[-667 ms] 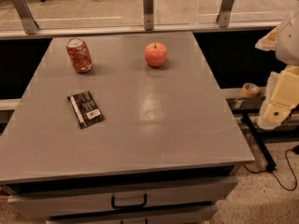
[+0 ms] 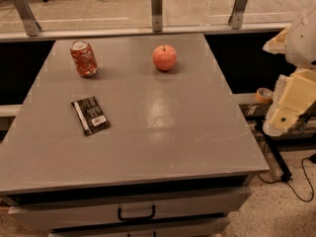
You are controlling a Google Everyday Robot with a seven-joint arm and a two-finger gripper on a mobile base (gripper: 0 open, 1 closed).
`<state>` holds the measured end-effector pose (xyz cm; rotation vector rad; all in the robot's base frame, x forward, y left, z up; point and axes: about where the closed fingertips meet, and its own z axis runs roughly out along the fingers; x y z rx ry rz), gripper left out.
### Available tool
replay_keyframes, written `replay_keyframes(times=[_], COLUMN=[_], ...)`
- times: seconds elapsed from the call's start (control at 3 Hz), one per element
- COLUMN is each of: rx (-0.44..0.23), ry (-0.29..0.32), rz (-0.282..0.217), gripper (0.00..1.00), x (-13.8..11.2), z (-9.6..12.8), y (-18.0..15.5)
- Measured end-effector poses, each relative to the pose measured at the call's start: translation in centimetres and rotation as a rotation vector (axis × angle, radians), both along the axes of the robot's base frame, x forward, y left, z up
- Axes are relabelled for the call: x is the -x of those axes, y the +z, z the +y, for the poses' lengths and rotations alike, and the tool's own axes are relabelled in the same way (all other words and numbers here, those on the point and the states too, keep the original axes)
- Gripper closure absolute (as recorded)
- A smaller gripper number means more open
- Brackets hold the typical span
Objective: Move rxbar chocolate near apple
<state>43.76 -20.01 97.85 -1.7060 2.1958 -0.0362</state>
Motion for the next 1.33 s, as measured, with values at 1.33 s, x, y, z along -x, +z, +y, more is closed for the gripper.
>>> replay_keyframes(times=[1.33], rx=[-0.202], ry=[-0.148], rz=[0.042], gripper=[0.00], x=[0.4], z=[10.9], y=[-0.3])
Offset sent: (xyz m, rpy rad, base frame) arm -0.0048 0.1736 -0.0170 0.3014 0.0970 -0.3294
